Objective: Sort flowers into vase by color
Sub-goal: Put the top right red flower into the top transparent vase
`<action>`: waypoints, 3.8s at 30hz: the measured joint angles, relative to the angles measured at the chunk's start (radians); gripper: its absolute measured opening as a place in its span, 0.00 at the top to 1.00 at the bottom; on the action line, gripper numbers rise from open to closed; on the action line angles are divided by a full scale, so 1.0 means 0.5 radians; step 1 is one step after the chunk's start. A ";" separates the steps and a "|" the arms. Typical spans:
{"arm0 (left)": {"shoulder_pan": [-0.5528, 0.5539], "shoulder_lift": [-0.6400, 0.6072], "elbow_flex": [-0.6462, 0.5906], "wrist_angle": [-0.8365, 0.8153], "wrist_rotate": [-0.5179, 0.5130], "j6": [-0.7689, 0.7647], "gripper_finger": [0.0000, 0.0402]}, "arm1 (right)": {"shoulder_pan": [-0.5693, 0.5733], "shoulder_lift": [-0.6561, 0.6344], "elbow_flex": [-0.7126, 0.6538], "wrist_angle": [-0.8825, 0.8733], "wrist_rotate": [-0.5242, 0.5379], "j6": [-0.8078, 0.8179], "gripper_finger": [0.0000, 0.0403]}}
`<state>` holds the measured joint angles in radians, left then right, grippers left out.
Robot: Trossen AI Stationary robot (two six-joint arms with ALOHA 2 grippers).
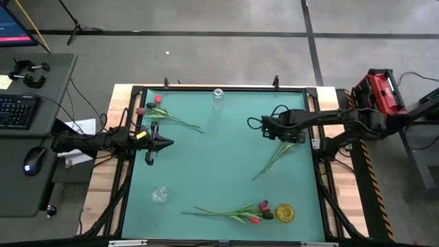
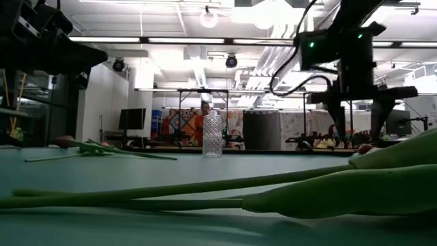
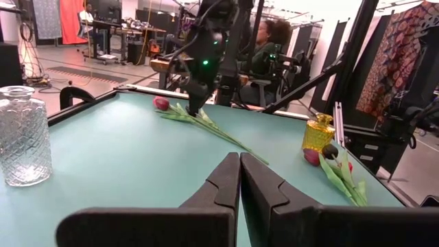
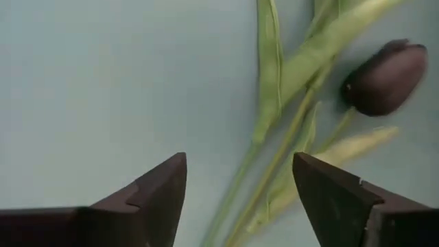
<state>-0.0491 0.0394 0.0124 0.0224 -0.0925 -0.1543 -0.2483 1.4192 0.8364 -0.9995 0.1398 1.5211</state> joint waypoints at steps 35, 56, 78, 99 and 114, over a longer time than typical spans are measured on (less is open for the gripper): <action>0.000 0.000 0.000 0.000 -0.001 0.000 1.00 | -0.246 0.205 -0.211 0.330 -0.214 -0.120 0.52; 0.000 0.000 0.000 0.000 -0.001 0.000 1.00 | -0.327 0.188 -0.044 0.132 -0.094 -0.319 0.52; -0.001 0.000 0.000 0.000 0.000 0.000 1.00 | -0.353 0.044 -0.210 0.439 -0.191 -0.111 0.52; 0.000 0.000 0.000 0.000 0.001 0.000 1.00 | -0.340 0.111 -0.208 0.676 -0.145 -0.075 0.52; 0.000 0.000 0.000 0.000 0.001 0.000 1.00 | -0.340 -0.050 -0.209 0.472 -0.062 -0.079 0.52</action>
<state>-0.0490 0.0392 0.0125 0.0226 -0.0921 -0.1543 -0.4183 1.3941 0.7319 -0.7632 0.1090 1.4818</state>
